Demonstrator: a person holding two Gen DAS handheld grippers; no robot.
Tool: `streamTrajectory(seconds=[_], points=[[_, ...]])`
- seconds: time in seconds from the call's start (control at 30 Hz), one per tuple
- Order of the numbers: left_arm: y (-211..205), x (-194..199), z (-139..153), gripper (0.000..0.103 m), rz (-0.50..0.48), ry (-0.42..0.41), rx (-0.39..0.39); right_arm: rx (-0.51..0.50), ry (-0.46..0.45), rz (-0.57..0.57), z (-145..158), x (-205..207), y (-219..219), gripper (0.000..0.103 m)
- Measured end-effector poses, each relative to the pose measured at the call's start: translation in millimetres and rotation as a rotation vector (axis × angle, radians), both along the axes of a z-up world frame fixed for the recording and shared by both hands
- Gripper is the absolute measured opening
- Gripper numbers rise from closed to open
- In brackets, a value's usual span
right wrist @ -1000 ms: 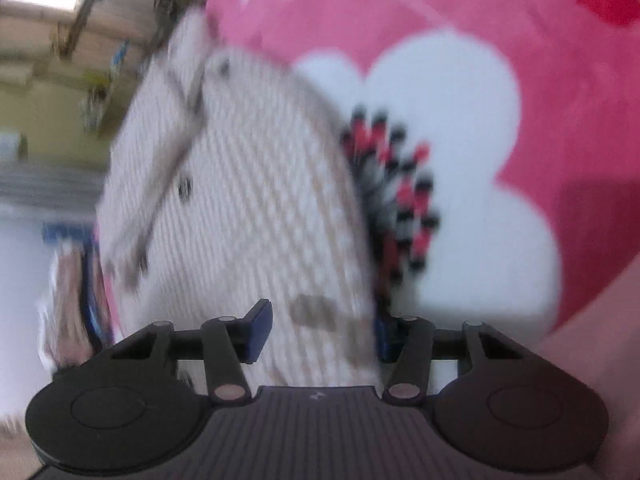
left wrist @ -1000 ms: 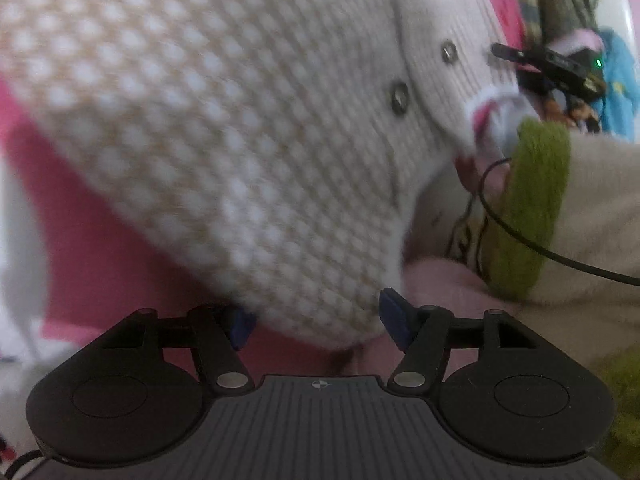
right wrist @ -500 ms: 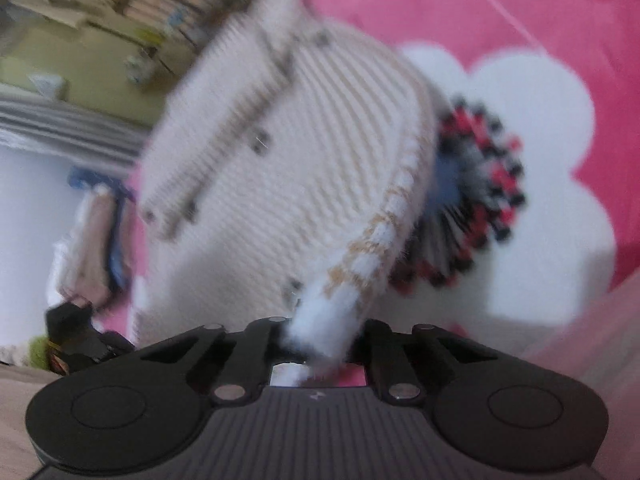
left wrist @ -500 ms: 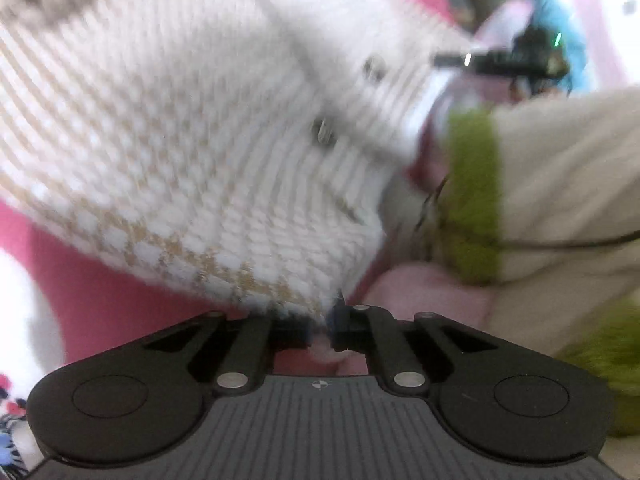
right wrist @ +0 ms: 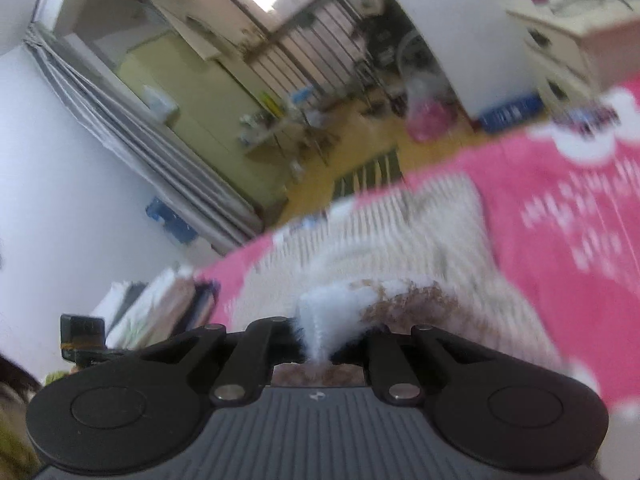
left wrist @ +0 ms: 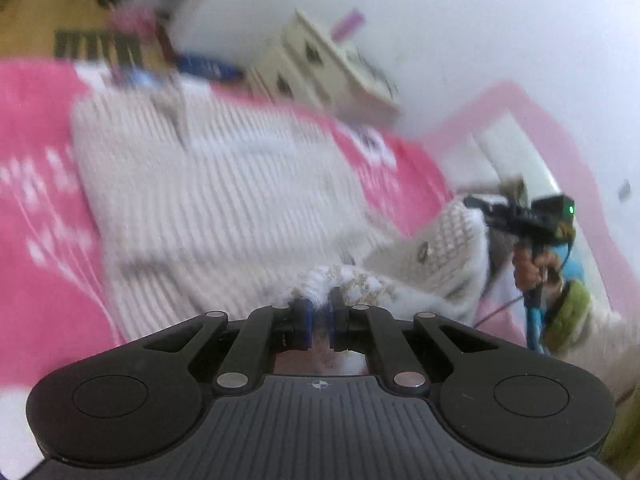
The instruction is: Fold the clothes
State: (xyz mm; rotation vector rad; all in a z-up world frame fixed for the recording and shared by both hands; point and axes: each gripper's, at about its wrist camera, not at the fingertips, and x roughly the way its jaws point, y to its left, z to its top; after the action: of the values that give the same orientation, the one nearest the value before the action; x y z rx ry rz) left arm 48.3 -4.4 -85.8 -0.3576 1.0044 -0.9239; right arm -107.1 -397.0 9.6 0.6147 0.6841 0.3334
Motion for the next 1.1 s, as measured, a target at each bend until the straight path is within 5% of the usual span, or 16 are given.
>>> streamTrajectory(seconds=[0.33,0.47,0.57,0.67,0.73,0.93,1.03,1.1], points=[[29.6,109.5,-4.5,0.005,0.222,-0.056,-0.047,0.033,-0.084,-0.024,-8.2,154.6,-20.1,0.009],[36.3,166.2,-52.2,0.011,0.347,0.109,-0.05,0.107,0.053,-0.171,-71.7,221.1,-40.3,0.014],[33.9,198.4,-99.7,0.012,0.435,0.291,-0.048,0.324,0.244,-0.298,-148.7,253.2,-59.2,0.031],[35.0,201.4,-112.6,0.021,0.498,0.322,-0.138,0.455,0.205,-0.409,-173.0,243.2,-69.7,0.032],[38.0,197.8,-108.8,0.027,0.541,0.308,-0.206,0.468,0.142,-0.436,-166.3,233.4,-76.0,0.041],[59.4,195.5,-81.2,0.034,0.685,0.193,-0.291,0.4,-0.017,-0.484,-123.8,207.8,-89.1,0.041],[68.1,184.1,-57.3,0.035,0.736,0.126,-0.282,0.228,-0.045,-0.306,-97.1,207.8,-52.3,0.041],[55.7,169.9,-40.4,0.04,0.674,0.073,-0.19,0.012,-0.04,-0.104,-80.8,210.7,-2.3,0.04]])
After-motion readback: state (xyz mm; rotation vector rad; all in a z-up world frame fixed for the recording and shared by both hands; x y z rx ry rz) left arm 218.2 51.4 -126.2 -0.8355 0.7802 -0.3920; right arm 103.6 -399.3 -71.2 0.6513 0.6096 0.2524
